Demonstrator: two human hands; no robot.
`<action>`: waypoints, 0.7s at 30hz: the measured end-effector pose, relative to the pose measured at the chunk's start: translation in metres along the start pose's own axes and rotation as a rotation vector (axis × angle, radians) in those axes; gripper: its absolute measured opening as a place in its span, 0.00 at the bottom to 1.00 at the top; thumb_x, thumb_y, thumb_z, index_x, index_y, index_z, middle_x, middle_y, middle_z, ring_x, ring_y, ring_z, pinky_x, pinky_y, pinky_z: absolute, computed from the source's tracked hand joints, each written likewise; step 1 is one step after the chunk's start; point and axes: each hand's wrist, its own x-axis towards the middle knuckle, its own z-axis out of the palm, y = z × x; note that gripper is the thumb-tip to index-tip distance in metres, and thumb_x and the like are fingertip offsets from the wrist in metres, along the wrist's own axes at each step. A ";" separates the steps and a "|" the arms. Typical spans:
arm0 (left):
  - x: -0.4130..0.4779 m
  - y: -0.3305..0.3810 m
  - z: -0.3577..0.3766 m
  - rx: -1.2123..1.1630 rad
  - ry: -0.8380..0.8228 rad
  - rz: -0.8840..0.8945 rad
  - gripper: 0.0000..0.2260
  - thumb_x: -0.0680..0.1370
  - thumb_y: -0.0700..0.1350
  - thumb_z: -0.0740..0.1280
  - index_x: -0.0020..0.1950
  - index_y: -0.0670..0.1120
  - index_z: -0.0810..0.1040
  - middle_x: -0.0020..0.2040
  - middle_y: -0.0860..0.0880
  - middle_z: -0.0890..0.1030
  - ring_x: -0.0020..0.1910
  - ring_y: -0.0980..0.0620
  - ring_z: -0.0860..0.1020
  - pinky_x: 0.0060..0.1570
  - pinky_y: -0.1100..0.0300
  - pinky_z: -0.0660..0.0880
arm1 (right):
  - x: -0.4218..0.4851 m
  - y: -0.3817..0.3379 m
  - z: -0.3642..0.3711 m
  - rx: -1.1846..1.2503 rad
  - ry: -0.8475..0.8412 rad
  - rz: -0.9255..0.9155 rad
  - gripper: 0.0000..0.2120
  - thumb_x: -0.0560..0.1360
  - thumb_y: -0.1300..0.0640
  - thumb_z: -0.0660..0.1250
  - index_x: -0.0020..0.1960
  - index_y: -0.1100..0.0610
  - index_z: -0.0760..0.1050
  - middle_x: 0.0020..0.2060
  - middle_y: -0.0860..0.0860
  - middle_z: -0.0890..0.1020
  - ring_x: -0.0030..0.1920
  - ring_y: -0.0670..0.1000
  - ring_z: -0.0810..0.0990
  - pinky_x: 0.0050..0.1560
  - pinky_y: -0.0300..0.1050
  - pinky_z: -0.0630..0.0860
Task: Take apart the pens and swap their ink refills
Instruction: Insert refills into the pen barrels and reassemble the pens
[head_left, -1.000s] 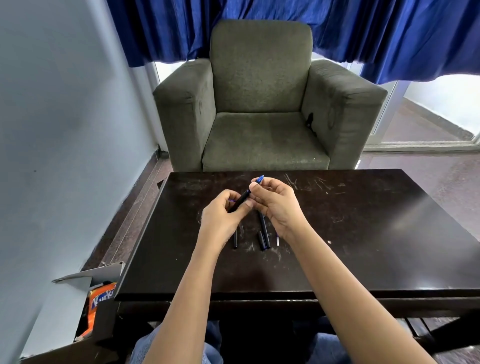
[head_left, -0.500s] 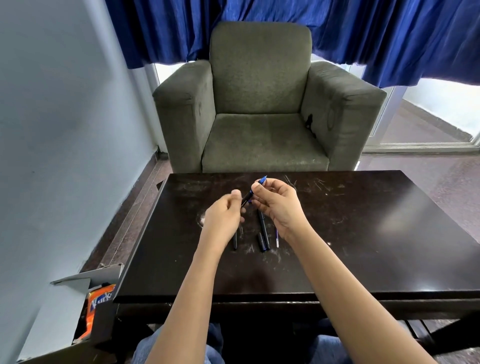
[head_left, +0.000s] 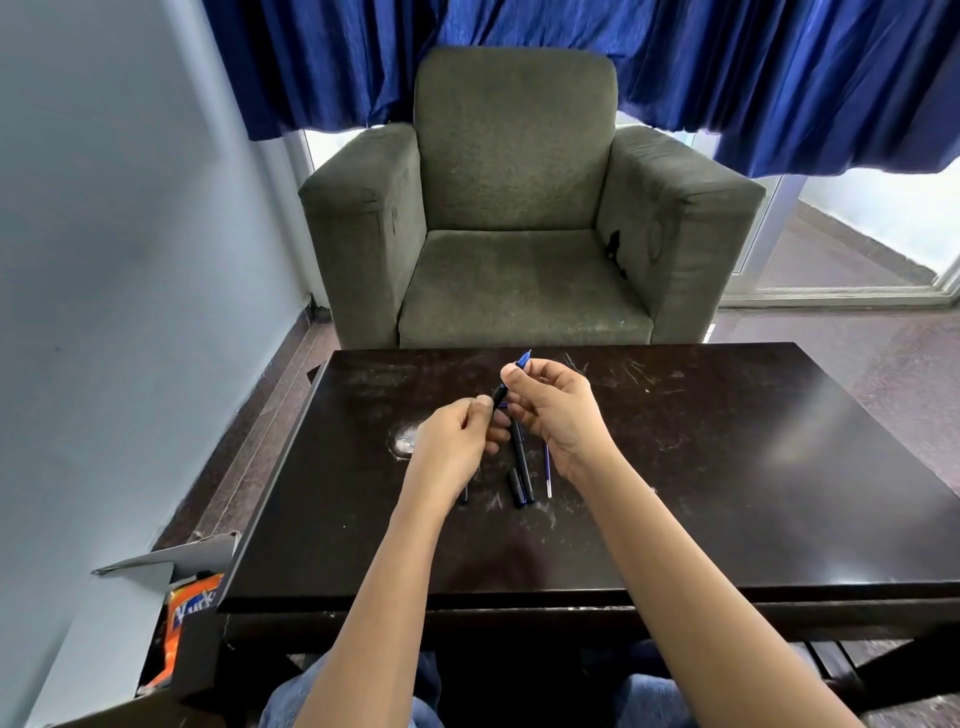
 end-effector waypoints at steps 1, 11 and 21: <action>0.000 -0.001 -0.001 -0.003 0.009 0.025 0.13 0.82 0.50 0.58 0.49 0.46 0.81 0.41 0.50 0.84 0.35 0.60 0.78 0.36 0.67 0.72 | 0.000 0.000 0.000 -0.010 0.001 0.003 0.06 0.73 0.58 0.72 0.40 0.56 0.76 0.32 0.50 0.78 0.31 0.44 0.76 0.37 0.37 0.77; -0.003 0.000 -0.001 -0.001 0.010 0.023 0.18 0.83 0.51 0.55 0.48 0.45 0.82 0.40 0.51 0.84 0.34 0.60 0.78 0.37 0.66 0.72 | -0.002 0.000 0.000 -0.025 -0.005 0.016 0.11 0.73 0.54 0.72 0.41 0.58 0.73 0.30 0.50 0.76 0.30 0.45 0.73 0.35 0.36 0.75; 0.000 -0.006 -0.005 0.022 0.024 0.022 0.17 0.83 0.49 0.55 0.48 0.43 0.81 0.36 0.54 0.81 0.32 0.57 0.72 0.38 0.62 0.71 | 0.000 -0.005 -0.003 0.177 -0.201 0.125 0.13 0.78 0.65 0.59 0.59 0.63 0.78 0.53 0.58 0.84 0.51 0.53 0.83 0.51 0.44 0.78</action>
